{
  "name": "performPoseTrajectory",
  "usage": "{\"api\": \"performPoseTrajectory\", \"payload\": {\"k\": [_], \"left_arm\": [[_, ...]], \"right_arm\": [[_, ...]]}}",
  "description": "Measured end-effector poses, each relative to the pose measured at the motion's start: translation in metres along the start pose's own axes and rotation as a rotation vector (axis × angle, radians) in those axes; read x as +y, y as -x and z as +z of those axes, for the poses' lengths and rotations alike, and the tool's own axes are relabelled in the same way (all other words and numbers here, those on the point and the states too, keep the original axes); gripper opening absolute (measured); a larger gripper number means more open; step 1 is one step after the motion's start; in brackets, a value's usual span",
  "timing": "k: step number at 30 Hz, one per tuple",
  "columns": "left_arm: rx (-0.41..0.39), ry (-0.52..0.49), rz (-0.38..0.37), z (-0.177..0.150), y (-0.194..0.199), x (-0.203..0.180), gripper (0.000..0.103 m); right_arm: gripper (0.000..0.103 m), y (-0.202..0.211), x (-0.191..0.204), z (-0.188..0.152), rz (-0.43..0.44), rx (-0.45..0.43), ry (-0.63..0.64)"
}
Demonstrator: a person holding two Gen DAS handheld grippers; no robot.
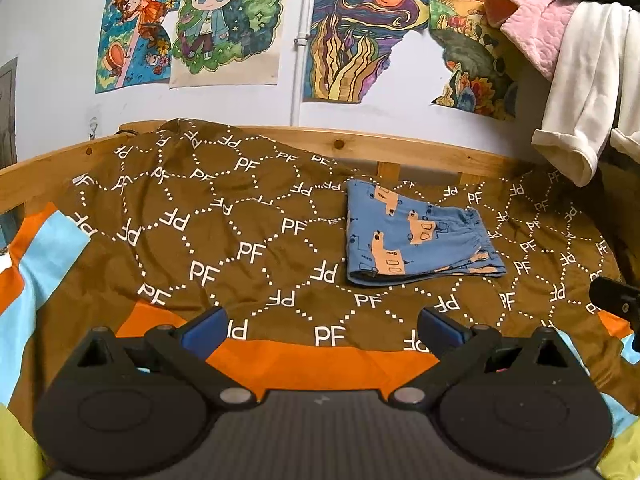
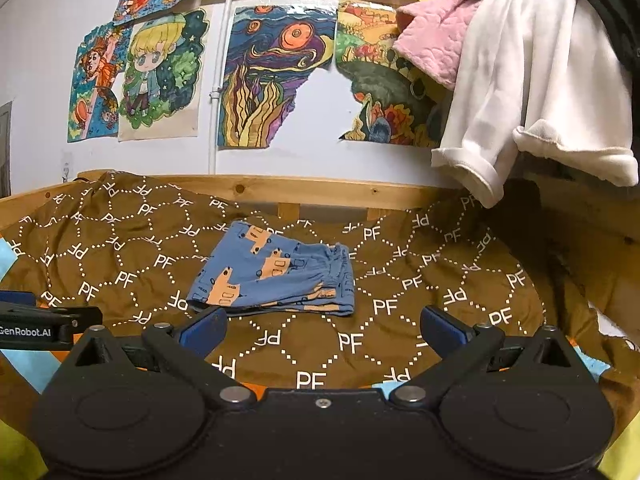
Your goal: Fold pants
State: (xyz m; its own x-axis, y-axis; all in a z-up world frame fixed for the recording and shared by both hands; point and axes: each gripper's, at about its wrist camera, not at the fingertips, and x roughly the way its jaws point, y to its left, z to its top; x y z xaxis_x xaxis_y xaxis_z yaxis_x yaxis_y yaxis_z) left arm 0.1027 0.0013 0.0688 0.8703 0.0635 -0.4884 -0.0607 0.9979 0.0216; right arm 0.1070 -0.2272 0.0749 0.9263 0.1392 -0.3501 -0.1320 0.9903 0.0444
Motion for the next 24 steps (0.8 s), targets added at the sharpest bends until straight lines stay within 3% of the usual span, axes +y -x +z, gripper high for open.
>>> {"api": "performPoseTrajectory", "payload": {"k": [24], "left_arm": [[0.014, 0.0, 0.015, -0.0033, -0.0009, 0.0053, 0.103]], "right_arm": [[0.102, -0.0039, -0.0052, -0.0026, 0.004, 0.05, -0.038]]}}
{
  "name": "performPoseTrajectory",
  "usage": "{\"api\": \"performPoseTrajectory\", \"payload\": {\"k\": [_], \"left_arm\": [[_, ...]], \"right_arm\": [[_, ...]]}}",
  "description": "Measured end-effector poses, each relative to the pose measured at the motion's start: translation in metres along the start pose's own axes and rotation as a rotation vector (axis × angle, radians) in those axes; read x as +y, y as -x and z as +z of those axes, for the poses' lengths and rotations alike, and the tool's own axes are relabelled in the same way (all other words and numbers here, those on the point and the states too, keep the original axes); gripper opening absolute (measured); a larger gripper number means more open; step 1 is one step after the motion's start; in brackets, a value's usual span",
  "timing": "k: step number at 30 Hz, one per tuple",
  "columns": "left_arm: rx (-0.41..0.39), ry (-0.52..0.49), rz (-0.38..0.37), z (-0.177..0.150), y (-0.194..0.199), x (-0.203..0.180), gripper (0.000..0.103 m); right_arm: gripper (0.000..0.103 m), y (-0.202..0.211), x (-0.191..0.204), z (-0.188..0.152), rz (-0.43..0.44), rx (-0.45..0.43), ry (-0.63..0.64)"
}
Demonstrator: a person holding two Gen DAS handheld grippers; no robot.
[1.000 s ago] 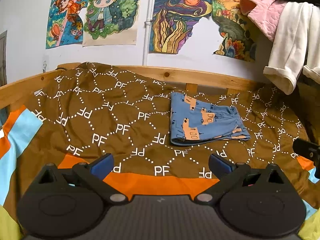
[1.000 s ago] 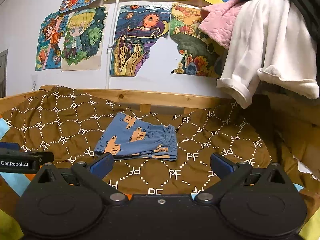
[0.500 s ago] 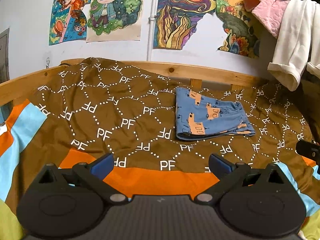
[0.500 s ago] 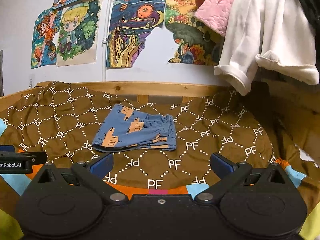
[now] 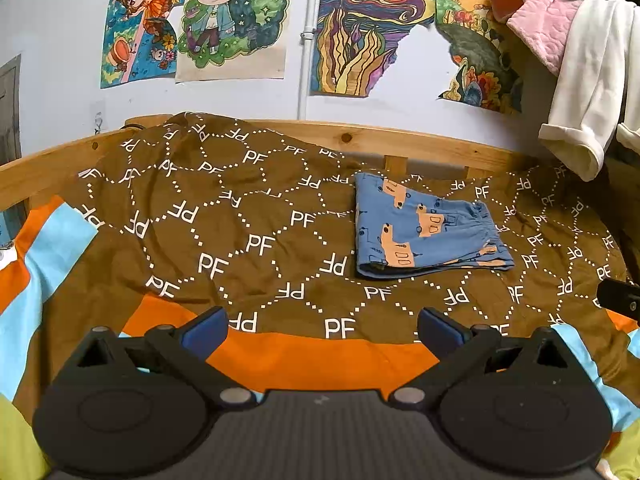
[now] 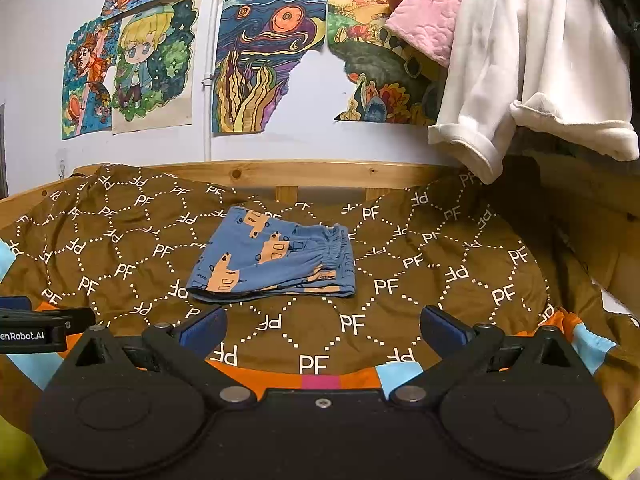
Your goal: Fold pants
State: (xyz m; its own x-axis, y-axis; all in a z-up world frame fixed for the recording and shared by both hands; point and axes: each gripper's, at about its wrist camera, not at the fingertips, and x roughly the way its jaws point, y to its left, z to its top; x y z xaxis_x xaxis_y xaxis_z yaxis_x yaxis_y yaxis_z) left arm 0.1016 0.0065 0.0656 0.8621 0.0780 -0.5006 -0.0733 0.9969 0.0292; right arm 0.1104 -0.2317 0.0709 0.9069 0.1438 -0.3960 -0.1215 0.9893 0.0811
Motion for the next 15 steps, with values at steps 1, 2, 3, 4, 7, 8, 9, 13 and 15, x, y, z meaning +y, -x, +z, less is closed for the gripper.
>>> {"api": "performPoseTrajectory", "payload": {"k": [1, 2, 3, 4, 7, 8, 9, 13, 15], "left_arm": [[0.001, 0.0, 0.0, 0.0, -0.0002, 0.0, 0.103], [0.002, 0.001, 0.0, -0.0001, -0.0003, 0.0003, 0.103], [0.003, 0.001, 0.001, -0.0005, -0.0003, 0.0005, 0.103], [0.004, 0.001, 0.001, -0.0008, -0.0003, 0.0009, 0.103], [0.005, -0.001, 0.003, -0.0012, -0.0005, 0.0011, 0.103], [0.005, -0.001, 0.002, -0.0011, -0.0005, 0.0009, 0.103], [0.005, -0.001, 0.002, -0.0011, -0.0005, 0.0008, 0.103], [0.006, -0.002, 0.002, -0.0012, -0.0005, 0.0011, 0.103], [0.005, -0.002, 0.001, -0.0008, -0.0006, 0.001, 0.103]], "right_arm": [[0.102, 0.0, 0.0002, -0.0002, 0.0, 0.001, -0.001], [0.102, 0.0, 0.0002, -0.0004, 0.0, 0.001, -0.002], [0.102, -0.0001, -0.0001, -0.0003, 0.0, 0.001, -0.002], [0.102, 0.0, 0.0, -0.0003, 0.0, 0.001, -0.002], [0.102, -0.0001, -0.0003, -0.0003, 0.001, 0.001, -0.002], [0.102, -0.0002, -0.0004, -0.0002, 0.001, 0.001, -0.002], [0.102, -0.0002, -0.0004, -0.0003, 0.001, 0.002, -0.002], [0.102, 0.0002, 0.0, -0.0006, -0.001, 0.003, -0.006], [0.102, 0.0005, 0.0006, -0.0009, -0.002, 0.005, -0.008]]}}
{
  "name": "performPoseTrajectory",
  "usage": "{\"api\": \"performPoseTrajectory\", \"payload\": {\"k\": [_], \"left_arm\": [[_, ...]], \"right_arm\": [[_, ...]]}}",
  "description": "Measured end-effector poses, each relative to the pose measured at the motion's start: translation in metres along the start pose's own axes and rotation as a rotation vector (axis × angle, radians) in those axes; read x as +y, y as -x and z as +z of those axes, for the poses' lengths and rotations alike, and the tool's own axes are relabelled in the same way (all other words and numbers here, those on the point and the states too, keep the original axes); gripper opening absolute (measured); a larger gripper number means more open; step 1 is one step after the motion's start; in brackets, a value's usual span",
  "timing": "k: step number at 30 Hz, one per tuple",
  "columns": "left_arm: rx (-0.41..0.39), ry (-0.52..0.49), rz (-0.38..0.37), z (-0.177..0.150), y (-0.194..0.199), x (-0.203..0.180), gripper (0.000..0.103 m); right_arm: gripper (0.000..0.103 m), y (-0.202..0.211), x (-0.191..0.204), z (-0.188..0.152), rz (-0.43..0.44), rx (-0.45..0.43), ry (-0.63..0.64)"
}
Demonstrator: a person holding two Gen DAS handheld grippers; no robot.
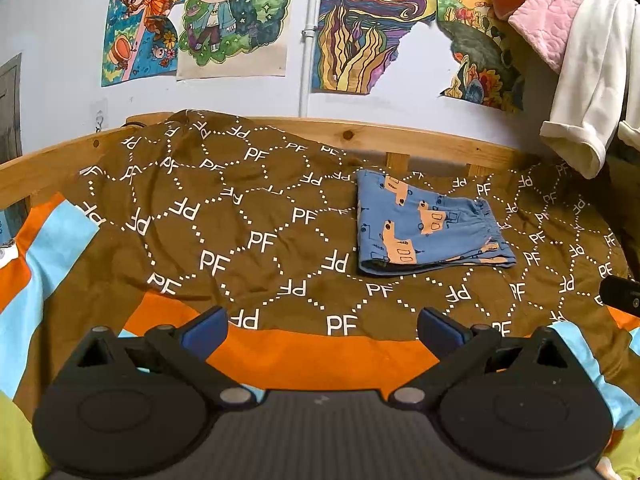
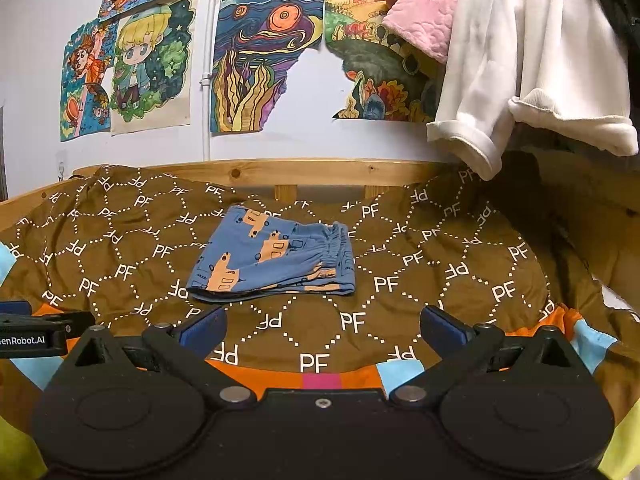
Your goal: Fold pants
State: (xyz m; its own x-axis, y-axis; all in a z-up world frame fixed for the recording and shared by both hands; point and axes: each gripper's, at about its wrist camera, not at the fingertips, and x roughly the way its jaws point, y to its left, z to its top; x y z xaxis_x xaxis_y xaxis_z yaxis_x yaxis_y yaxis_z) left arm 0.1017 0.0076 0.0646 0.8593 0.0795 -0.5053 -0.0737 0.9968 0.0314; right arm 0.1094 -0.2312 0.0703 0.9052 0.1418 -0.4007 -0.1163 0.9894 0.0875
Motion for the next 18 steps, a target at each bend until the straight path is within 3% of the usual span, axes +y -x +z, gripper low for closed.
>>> {"api": "performPoseTrajectory", "payload": {"k": [18], "left_arm": [[0.005, 0.003, 0.004, -0.0018, -0.0006, 0.0013, 0.103]], "right_arm": [[0.102, -0.0006, -0.0005, -0.0003, 0.001, 0.011, -0.018]]}}
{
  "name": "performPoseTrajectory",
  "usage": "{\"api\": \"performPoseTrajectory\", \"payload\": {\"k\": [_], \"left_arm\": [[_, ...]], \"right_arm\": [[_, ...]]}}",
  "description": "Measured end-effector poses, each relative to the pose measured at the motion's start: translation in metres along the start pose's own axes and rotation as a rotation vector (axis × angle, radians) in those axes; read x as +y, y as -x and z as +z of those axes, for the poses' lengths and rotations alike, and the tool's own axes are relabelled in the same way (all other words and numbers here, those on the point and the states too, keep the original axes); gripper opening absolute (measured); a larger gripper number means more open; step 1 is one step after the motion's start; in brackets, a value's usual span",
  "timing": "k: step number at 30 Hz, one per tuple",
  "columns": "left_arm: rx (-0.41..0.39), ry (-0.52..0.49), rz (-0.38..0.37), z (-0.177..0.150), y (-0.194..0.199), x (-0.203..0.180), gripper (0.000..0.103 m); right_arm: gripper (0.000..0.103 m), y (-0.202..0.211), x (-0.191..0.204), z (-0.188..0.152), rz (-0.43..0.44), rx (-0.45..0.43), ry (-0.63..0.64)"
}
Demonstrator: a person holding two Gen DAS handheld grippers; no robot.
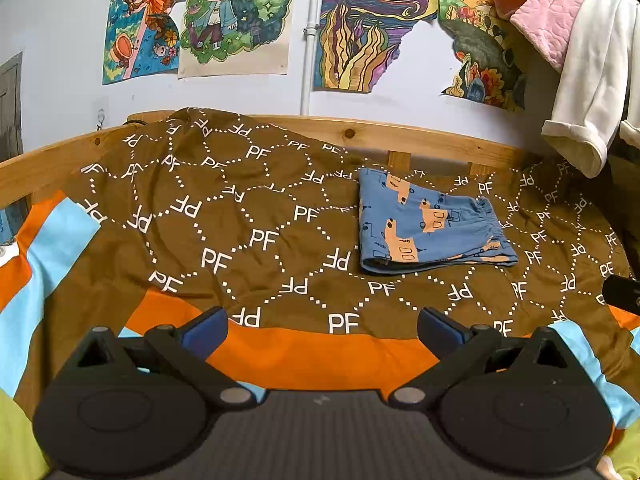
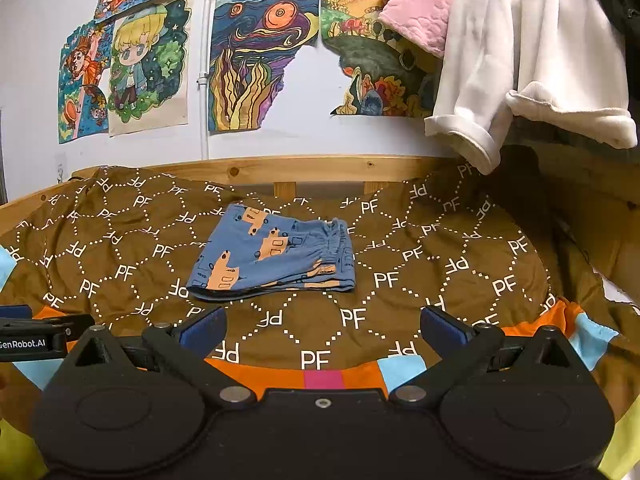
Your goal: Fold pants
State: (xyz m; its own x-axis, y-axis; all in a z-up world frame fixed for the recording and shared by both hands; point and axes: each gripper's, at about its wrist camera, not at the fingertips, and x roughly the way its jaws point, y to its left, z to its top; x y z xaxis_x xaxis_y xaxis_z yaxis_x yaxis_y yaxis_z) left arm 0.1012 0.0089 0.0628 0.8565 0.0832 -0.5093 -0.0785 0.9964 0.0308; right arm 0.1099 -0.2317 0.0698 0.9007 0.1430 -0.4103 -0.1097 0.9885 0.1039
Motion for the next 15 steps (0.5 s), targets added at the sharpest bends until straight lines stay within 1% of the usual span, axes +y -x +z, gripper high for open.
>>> {"api": "performPoseTrajectory", "payload": {"k": [15], "left_arm": [[0.003, -0.001, -0.001, -0.0004, 0.0002, 0.001, 0.103]], "right_arm": [[0.102, 0.0, 0.0011, -0.0003, -0.002, 0.003, -0.005]]}}
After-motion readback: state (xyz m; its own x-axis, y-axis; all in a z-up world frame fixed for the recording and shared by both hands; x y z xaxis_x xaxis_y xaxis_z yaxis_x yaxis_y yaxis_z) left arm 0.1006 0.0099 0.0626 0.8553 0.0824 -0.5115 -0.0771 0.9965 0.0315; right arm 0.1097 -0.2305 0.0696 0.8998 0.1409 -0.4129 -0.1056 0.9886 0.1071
